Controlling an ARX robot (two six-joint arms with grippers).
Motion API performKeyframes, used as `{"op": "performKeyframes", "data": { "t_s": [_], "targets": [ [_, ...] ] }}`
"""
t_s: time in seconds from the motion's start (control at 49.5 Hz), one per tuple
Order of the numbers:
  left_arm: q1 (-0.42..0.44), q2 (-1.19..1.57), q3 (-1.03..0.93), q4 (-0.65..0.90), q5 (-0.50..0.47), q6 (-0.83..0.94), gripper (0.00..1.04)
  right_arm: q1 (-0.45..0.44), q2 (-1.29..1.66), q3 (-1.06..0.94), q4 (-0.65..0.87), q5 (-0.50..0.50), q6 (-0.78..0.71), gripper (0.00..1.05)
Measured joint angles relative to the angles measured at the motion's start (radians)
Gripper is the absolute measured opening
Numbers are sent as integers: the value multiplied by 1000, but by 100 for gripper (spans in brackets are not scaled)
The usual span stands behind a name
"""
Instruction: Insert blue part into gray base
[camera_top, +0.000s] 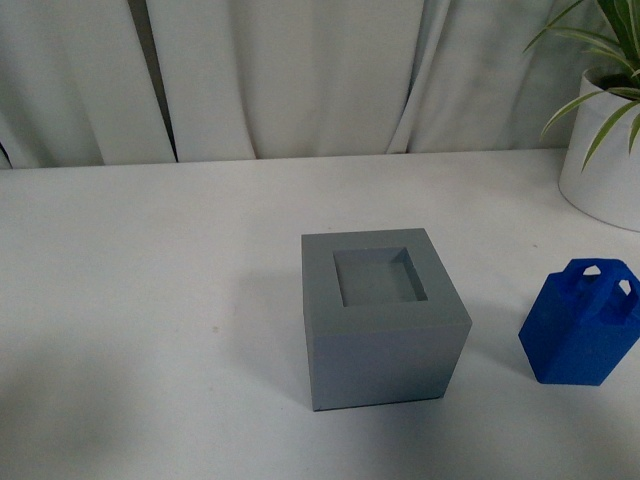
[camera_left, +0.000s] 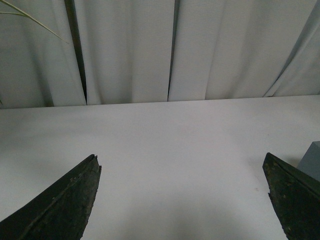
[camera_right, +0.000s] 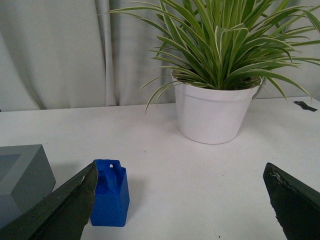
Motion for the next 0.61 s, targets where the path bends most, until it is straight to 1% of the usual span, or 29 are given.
{"op": "performKeyframes", "data": {
  "t_s": [0.566, 0.606],
  "targets": [
    [0, 0, 0, 0, 0, 0, 99, 0, 0, 0, 0, 0, 0, 97],
    [0, 0, 0, 0, 0, 0, 99, -4, 9, 5, -22, -20, -5, 97]
  ]
}}
